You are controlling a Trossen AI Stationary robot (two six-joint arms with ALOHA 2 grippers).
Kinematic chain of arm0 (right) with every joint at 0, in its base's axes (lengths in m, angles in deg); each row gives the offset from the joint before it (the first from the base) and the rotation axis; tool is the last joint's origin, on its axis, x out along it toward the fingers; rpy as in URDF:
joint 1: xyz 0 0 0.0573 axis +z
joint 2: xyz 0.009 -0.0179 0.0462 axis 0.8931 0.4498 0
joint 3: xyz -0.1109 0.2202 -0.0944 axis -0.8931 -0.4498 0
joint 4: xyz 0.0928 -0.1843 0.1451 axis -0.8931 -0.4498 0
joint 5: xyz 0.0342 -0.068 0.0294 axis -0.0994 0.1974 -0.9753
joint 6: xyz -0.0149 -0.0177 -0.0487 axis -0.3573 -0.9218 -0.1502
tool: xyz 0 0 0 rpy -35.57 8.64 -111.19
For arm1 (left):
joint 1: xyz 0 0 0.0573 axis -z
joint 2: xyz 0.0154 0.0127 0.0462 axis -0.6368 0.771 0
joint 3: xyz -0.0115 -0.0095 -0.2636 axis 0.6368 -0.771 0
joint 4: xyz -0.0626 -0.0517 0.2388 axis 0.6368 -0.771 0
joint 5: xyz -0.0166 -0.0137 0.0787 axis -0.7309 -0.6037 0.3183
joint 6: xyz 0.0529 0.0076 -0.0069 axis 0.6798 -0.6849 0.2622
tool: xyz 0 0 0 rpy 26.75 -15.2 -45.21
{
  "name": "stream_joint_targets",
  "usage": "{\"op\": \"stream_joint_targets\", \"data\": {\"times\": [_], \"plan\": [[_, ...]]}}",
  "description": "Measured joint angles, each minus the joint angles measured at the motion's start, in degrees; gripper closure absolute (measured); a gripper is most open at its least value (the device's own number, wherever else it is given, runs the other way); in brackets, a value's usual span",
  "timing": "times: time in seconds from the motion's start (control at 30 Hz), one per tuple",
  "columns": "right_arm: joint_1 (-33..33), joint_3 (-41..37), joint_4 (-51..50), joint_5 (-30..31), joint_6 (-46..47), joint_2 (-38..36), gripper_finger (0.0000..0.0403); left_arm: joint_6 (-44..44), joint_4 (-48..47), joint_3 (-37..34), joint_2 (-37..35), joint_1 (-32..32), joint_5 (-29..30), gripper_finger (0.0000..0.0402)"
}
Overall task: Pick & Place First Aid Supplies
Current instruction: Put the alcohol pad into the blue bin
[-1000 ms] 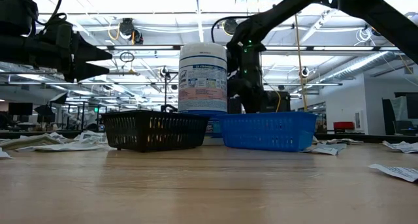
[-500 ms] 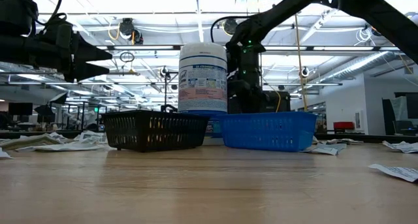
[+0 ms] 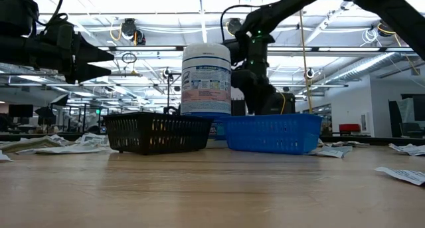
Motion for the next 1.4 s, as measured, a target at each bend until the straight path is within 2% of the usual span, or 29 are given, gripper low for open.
{"op": "stream_joint_targets", "data": {"times": [0.17, 0.4, 0.73, 1.07, 1.2, 1.4], "plan": [[0.1, 0.0, -0.6, -0.1, 0.3, -1.3, 0.0214, 0.0, 0.0, 0.0, 0.0, 0.0, 0.0, 0.0009], [0.5, -1.4, -4.3, 0.0, 10.8, -3.8, 0.0223, 0.0, 0.0, 0.0, 0.0, 0.0, 0.0, 0.0009], [1.9, -19.2, 1.1, 0.1, 22.9, -17.1, 0.0228, 0.0, 0.0, 0.0, 0.0, 0.0, 0.0, 0.0009], [2.4, -34.8, 3.2, 0.2, 27.9, -29.4, 0.0232, 0.0, 0.0, 0.0, 0.0, 0.0, 0.0, 0.0009], [2.4, -38.2, 3.2, 0.2, 27.9, -32.3, 0.0232, 0.0, 0.0, 0.0, 0.0, 0.0, 0.0, 0.0009], [3.4, -42.8, 7.8, 0.1, 27.8, -32.4, 0.0232, 0.0, 0.0, 0.0, 0.0, 0.0, 0.0, 0.0009]]}}
